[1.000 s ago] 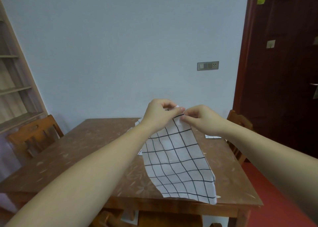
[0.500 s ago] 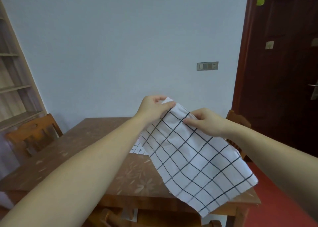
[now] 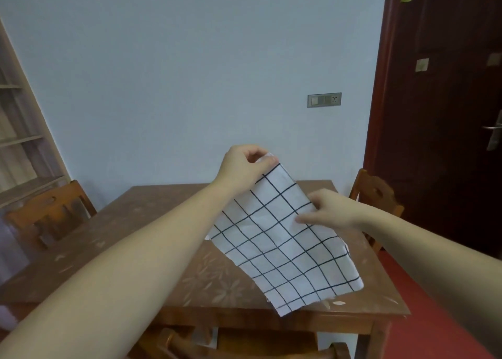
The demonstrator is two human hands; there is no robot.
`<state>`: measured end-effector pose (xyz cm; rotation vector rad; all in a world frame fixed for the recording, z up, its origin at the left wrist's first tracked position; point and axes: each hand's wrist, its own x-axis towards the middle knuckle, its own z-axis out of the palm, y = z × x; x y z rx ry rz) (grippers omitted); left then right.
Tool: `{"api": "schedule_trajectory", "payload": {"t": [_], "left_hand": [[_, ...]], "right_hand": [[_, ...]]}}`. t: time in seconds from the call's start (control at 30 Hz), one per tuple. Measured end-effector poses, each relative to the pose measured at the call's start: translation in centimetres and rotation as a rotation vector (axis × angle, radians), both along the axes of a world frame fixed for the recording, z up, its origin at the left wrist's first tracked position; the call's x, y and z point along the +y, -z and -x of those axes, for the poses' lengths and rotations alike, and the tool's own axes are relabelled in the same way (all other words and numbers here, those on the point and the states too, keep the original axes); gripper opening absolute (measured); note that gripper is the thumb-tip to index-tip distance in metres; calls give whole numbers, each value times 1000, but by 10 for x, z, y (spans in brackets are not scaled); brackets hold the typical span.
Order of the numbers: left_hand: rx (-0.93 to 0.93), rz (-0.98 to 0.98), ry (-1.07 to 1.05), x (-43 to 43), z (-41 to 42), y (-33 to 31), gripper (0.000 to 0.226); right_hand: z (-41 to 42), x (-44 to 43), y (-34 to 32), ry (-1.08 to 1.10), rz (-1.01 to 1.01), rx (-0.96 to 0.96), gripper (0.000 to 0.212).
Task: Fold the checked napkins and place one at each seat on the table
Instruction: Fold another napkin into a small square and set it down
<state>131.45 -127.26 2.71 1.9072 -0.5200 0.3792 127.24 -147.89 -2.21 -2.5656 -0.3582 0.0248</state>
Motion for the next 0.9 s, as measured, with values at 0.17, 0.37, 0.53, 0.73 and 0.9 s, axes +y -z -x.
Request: {"api": "schedule_trajectory", "payload": {"t": [0.17,0.37,0.53,0.73,0.9], "left_hand": [[8,42,8,2,-4,3,12],[-354,-803,5,-5,9,-2,48],[-328,-1122,-48,-18,2,8,14],[-91,-969,-137,23,-20,21,18],[-2,-1132,-193,30,-27,33,21]], "right_hand": [[-3,14,-15,-36,-212,-56,27],[-11,13,-15,-74,22,-72,28],[-17,8,-4,-43,86,-131,40],[-17,-47,24,172,227,13,20],[-16,-46,24,153,81,-97,12]]}}
